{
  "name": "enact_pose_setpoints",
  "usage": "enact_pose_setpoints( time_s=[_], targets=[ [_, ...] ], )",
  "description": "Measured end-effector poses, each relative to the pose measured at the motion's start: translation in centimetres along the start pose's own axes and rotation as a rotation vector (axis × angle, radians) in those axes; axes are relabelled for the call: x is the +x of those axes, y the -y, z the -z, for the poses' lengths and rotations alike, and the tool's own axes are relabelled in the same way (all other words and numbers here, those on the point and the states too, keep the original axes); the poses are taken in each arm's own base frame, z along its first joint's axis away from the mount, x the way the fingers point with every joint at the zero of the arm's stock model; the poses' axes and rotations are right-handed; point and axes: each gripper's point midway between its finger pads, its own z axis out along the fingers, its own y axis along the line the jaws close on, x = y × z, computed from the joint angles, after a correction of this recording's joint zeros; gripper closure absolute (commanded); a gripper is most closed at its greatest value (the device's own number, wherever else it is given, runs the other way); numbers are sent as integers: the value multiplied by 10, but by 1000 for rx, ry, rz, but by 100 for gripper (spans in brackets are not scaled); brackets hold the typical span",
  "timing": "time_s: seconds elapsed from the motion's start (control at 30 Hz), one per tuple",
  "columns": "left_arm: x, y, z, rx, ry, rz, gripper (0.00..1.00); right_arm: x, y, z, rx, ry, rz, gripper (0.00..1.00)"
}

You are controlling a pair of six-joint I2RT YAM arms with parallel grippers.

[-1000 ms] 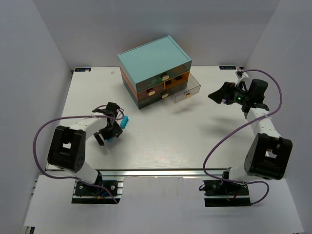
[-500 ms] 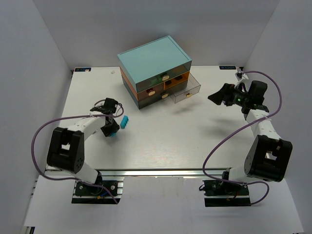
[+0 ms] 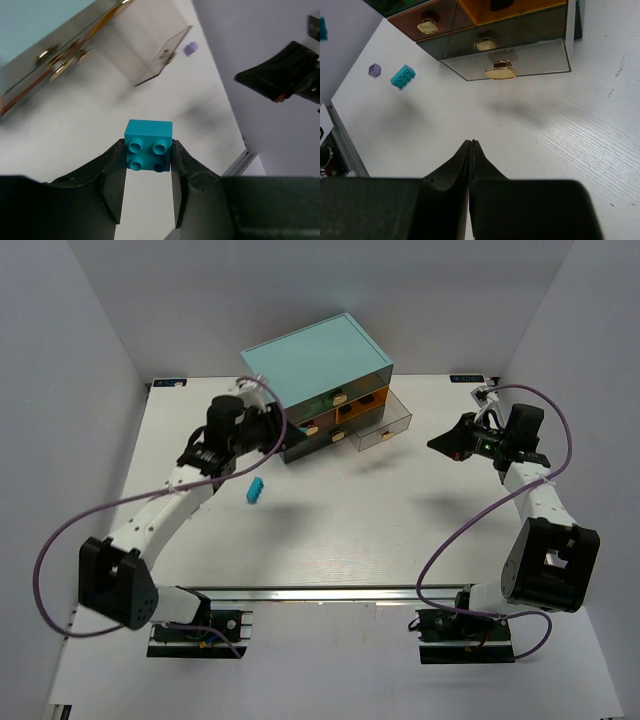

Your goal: Sort the legos into containers by color

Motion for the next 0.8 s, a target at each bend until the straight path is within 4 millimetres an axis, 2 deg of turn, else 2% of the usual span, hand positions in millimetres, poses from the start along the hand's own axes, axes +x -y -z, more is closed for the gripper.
enact_pose_setpoints(
  time_s=[0.2,0.27,0.37,0.47,0.57,0.6,0.63,0.67,0.7,0.77,0.8],
  targets=[
    [-29,79,-70,165,-31,-153,100,3,-5,-2,-9,-22,27,100],
    [-32,97,-94,188,-37,-200,100,4,-6,-1,-3,-24,26,100],
    [-32,112,-131,188,-49,-262,100,2,-8,2,7,-21,32,100],
    [-31,109,-169,150,-49,-306,98,-1,-10,4,16,-14,43,100],
    [-24,85,-200,70,-60,-332,93,-3,-13,5,17,-10,50,100],
    [-20,76,-209,43,-65,-338,80,-4,-13,6,19,-9,51,100],
    [-15,65,-217,11,-75,-343,71,-4,-14,6,19,-8,52,100],
    [-11,56,-222,-19,-81,-347,64,-4,-15,7,19,-8,53,97],
    [-7,47,-226,-48,-88,-350,50,-5,-15,7,19,-7,55,87],
    [0,31,-232,-97,-104,-361,39,-5,-16,8,18,-6,59,75],
    [2,31,-234,-93,-113,-368,36,-5,-17,8,17,-5,61,64]
  ],
)
